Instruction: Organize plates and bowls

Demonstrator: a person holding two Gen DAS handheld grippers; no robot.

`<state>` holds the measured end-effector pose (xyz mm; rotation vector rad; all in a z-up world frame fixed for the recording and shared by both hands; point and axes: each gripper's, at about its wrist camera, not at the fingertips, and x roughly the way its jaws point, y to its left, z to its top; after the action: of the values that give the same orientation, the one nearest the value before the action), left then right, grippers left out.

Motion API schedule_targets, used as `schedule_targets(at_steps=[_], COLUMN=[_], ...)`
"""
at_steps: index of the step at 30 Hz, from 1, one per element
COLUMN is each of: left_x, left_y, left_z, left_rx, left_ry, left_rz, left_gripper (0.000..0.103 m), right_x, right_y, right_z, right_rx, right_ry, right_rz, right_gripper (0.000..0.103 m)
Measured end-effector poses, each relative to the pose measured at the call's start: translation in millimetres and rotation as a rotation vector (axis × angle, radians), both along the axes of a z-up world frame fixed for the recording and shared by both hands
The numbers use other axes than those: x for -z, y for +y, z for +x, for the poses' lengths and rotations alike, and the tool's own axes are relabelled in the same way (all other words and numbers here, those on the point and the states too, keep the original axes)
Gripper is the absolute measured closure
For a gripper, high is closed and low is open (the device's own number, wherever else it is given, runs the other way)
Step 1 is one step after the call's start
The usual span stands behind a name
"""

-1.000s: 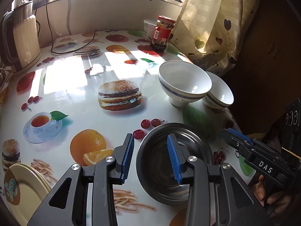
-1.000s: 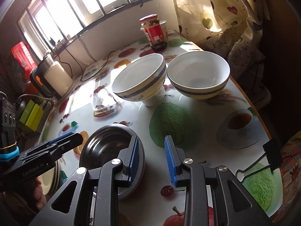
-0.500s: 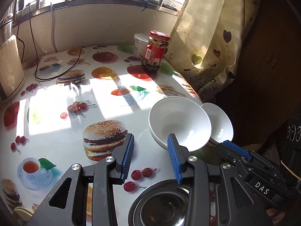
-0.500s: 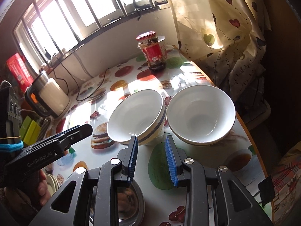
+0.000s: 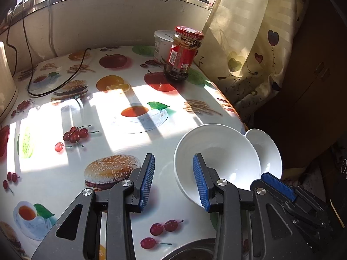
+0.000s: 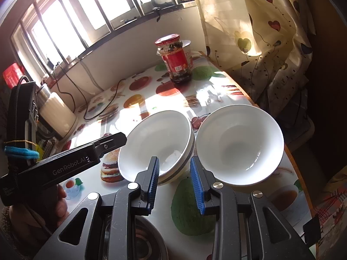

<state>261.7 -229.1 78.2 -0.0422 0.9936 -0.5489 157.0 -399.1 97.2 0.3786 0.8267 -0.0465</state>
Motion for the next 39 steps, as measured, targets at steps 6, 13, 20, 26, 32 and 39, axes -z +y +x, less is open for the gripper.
schedule_targets(at_steps=[6,13,20,26,32,39], left_x=[8,11,13,14,14,11], left_y=[-2,-7,-13,-18,-18,-13], left_z=[6,8,8,6,6,4], left_rx=[-0.002,0.012,0.029,0.040,0.039,0.028], left_ry=[0.030,0.025,0.026,0.013,0.013,0.015], left_rz=[-0.008,0.006,0.011,0.024,0.021,0.004], left_gripper=[0.065,0.065,0.083,0.089,0.090,0.090], right_x=[2,5,6,6,6,7], right_y=[-1,-1,0,0,-1,-1], right_z=[6,8,9,8,9,8], right_rx=[0.013,0.017,0.024,0.029,0.037,0.042], right_ry=[0.007,0.008,0.006,0.005,0.007,0.004], right_rz=[-0.006,-0.008,-0.011,-0.012,-0.011,-0.013], right_gripper=[0.074,0.077,0.080,0.081,0.082,0.083])
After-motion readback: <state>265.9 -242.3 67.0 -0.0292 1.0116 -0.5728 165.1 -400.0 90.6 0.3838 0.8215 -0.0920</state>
